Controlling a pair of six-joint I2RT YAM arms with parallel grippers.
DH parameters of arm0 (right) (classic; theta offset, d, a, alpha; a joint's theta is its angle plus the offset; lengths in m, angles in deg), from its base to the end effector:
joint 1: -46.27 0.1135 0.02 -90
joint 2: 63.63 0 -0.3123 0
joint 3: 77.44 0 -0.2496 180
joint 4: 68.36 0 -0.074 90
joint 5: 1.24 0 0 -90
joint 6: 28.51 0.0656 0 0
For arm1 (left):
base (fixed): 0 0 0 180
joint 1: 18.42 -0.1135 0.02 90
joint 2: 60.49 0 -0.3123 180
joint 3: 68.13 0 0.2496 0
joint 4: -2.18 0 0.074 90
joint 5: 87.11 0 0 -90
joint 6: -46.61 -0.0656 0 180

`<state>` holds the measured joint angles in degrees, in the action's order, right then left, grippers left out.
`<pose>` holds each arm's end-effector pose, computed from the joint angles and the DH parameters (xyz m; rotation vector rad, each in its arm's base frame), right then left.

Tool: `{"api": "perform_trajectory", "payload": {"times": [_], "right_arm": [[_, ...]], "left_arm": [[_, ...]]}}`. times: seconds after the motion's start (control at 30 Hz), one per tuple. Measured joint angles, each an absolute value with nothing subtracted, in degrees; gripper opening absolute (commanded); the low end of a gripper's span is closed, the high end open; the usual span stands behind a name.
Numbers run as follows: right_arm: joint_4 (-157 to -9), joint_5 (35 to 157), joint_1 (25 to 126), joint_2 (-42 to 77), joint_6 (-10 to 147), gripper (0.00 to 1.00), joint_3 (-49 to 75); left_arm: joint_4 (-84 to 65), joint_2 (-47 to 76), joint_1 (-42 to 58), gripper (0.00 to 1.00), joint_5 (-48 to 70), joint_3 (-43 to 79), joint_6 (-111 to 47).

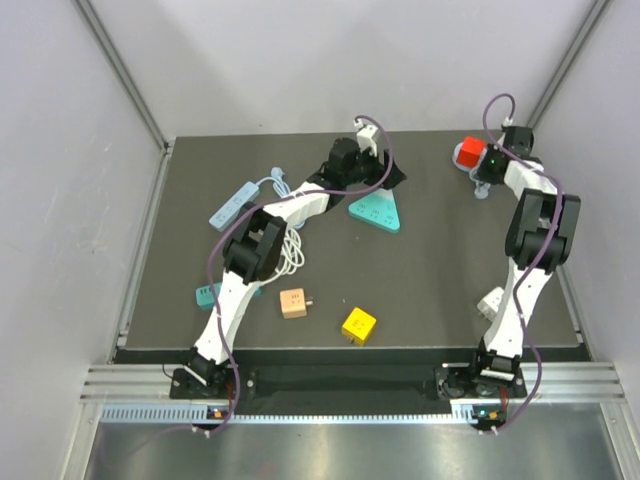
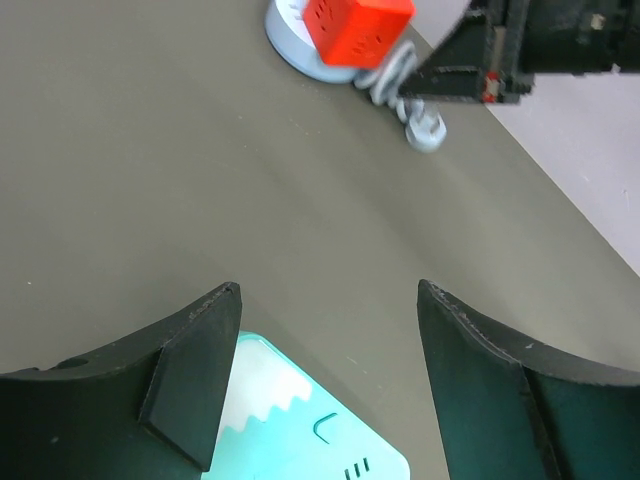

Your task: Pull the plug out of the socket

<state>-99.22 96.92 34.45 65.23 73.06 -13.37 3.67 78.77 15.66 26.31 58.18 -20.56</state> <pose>0.5496 -0.1055 0.2047 0.4029 2.2961 0.1640 0.5083 -0.3754 0.2347 0.4954 1.8178 -1.0622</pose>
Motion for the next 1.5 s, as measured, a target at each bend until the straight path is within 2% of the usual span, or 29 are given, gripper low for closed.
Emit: {"api": "perform_trajectory", "payload": {"times": [0.23, 0.4, 0.47, 0.5, 0.67, 0.7, 0.77, 0.8, 0.87, 1.03, 1.3, 1.47, 1.5], "right_arm": [[-98.5, 97.9, 35.8, 55.9, 76.9, 0.0, -2.2], [-96.4, 98.1, 40.2, 47.6, 80.3, 0.01, 8.7], [-94.4, 97.7, 41.9, 44.4, 81.3, 0.16, 13.5], [-93.9, 97.4, 42.5, 42.9, 81.5, 0.33, 15.6], [-95.8, 96.6, 37.5, 43.3, 80.7, 0.55, 11.5], [-96.4, 96.3, 36.2, 44.3, 80.2, 0.68, 9.0], [-96.6, 95.6, 34.3, 46.0, 79.1, 0.76, 4.8], [-96.8, 95.2, 33.4, 46.9, 78.6, 0.83, 2.8], [-97.6, 94.7, 32.6, 49.0, 77.6, 0.87, -1.3], [-98.5, 96.0, 32.0, 55.5, 76.4, 0.9, -8.0], [-100.0, 98.1, 31.8, 61.7, 75.4, 0.86, -8.5], [-101.2, 97.8, 31.8, 65.3, 74.7, 0.7, -11.4], [-101.2, 97.6, 31.8, 65.6, 74.6, 0.6, -12.1]], "left_arm": [[3.7, 78.8, 15.6, 0.75, 26.6, 58.2, -20.6], [3.8, 78.8, 15.7, 0.77, 27.4, 58.2, -20.6], [3.7, 78.8, 15.8, 0.77, 27.6, 58.2, -20.8], [3.7, 78.8, 15.9, 0.77, 27.6, 58.2, -21.0], [3.7, 78.8, 16.7, 0.77, 27.6, 58.2, -21.7], [3.7, 78.8, 16.9, 0.77, 27.6, 58.2, -21.9], [3.7, 78.8, 17.0, 0.77, 27.7, 58.2, -22.2], [3.7, 78.8, 17.1, 0.77, 27.8, 58.2, -22.3], [3.7, 78.8, 17.3, 0.77, 28.0, 58.2, -22.6], [6.3, 78.8, 17.3, 0.77, 28.6, 57.5, -23.0], [8.4, 78.8, 17.3, 0.77, 30.2, 55.7, -23.6], [8.9, 78.8, 17.3, 0.77, 30.6, 55.4, -23.9], [9.1, 78.8, 17.3, 0.77, 30.6, 55.3, -23.9]]}}
